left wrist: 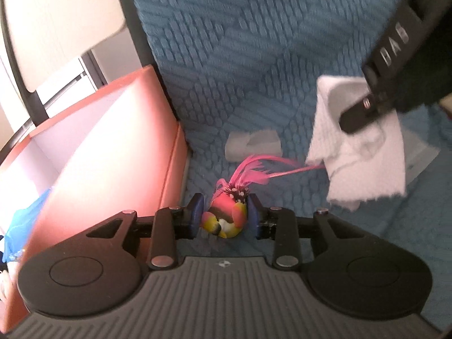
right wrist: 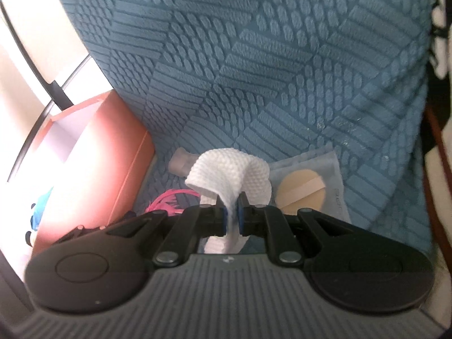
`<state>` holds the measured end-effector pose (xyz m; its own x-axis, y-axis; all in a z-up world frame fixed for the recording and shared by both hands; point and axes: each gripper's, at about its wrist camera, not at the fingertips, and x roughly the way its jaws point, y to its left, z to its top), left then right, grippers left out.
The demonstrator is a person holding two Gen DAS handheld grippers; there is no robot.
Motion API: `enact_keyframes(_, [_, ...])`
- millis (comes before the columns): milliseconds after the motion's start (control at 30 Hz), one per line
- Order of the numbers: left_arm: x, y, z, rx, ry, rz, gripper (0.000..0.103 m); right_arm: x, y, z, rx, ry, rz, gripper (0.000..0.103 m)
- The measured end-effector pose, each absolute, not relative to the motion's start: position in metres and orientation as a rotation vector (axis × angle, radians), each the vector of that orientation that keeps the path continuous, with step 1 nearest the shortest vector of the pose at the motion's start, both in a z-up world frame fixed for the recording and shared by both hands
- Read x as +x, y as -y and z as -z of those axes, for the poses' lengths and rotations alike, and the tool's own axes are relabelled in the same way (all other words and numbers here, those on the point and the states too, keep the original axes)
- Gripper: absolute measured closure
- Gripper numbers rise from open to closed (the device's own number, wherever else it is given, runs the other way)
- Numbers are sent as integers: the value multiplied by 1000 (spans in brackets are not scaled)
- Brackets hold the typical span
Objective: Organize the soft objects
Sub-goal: 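Carry the feathered toy with the left tool while the right tool carries the towel over the box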
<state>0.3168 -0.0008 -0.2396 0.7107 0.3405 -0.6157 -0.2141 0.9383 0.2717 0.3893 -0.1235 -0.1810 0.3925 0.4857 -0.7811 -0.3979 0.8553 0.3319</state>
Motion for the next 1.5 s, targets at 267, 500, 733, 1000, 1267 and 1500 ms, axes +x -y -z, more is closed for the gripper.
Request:
enact_keyframes(267, [299, 0, 216, 86, -692, -271, 65, 361, 140, 169, 60, -972, -505, 92])
enact_keyframes(500, [279, -11, 205, 26, -691, -257, 65, 344, 156, 162, 58, -939, -430, 92])
enact_keyframes(733, [261, -14, 199, -34, -699, -228, 65, 325, 160, 163, 46, -942, -406, 92])
enact_keyframes(1000, [246, -17, 195, -129, -728, -174, 65, 294, 152, 163, 28, -942, -400, 92])
enact_keyframes(1267, [221, -24, 185, -242, -755, -113, 65, 263, 155, 160, 36, -923, -381, 92])
enact_keyframes(1500, [197, -30, 165, -301, -731, -87, 65, 228, 155, 146, 22, -869, -358, 92])
